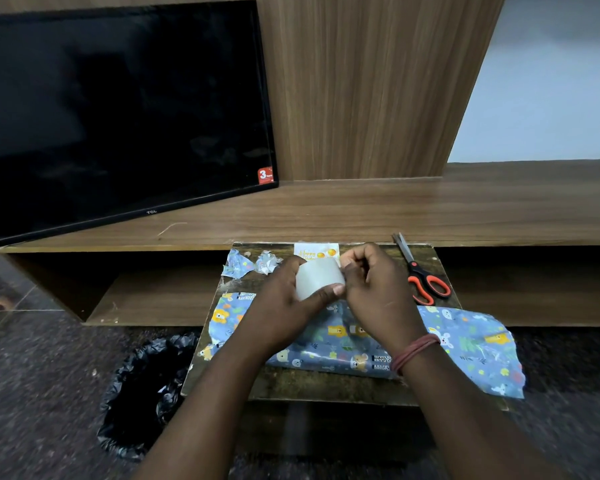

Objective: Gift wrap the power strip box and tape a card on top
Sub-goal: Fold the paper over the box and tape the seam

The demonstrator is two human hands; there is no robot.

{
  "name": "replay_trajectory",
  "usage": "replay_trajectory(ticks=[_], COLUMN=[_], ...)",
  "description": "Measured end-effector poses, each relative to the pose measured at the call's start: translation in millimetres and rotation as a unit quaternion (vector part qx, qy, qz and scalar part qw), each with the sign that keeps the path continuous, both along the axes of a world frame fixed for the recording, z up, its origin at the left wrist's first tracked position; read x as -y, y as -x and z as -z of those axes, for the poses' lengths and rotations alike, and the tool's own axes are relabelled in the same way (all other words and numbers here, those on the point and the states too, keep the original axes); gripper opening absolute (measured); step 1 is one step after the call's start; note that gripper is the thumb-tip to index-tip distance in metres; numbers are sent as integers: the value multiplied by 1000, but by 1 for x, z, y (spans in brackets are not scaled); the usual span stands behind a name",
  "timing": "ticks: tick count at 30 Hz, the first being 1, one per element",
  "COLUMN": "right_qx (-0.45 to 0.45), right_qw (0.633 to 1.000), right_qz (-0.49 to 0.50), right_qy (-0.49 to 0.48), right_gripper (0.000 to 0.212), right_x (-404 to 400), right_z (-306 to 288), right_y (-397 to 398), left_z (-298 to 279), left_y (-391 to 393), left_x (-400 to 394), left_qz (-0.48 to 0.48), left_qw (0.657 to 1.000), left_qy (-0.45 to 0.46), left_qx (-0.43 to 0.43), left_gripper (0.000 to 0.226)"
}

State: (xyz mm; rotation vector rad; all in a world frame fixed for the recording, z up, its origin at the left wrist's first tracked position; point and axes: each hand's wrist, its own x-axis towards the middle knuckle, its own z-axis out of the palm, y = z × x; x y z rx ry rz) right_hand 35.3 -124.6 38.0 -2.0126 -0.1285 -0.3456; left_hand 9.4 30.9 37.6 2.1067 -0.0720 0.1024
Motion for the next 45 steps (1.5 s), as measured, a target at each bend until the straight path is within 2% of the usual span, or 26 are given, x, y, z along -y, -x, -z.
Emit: replay_trajectory(ticks=[3, 5, 10, 15, 19, 23, 26, 29, 34, 40, 45], right_qx=[-22, -43, -70, -61, -93, -45, -94, -181, -245, -213, -256], right_qw=[998, 996, 993, 995, 989, 984, 984, 966, 930, 941, 924], right_qz=[-53, -79, -61, -72, -111, -158, -151, -164, -143, -109, -131], right_qy=[2, -14, -71, 23, 32, 74, -4, -84, -233, -239, -254], right_gripper=[3, 7, 10, 12, 13, 16, 16, 22, 20, 2, 6], right_x=[5, 8, 9, 10, 14, 7, 15, 20, 17, 16, 18], right_z=[-2, -3, -5, -8, -15, -23, -22, -18, -24, -28, -34], right_y=[0, -2, -5, -1, 0, 7, 1, -2, -1, 3, 5], left_z=[1, 1, -1, -2, -3, -3, -4, -4, -11, -14, -12], left_y=[0, 0, 0, 1, 2, 0, -3, -3, -5, -4, -3], left_x=[-2, -5, -9, -12, -14, -19, -28, -27, -27, -25, -25], left_qz=[1, 11, 42, 53, 65, 56, 78, 81, 62, 54, 47], left_qw=[999, 999, 997, 996, 997, 998, 995, 994, 993, 993, 992], left_qy=[32, 46, 63, 51, 17, -29, -19, 11, 55, 73, 64], left_qx=[-3, -13, -34, -41, -40, -13, -51, -77, -79, -81, -94], left_gripper=[31, 30, 31, 30, 25, 27, 34, 34, 30, 23, 24])
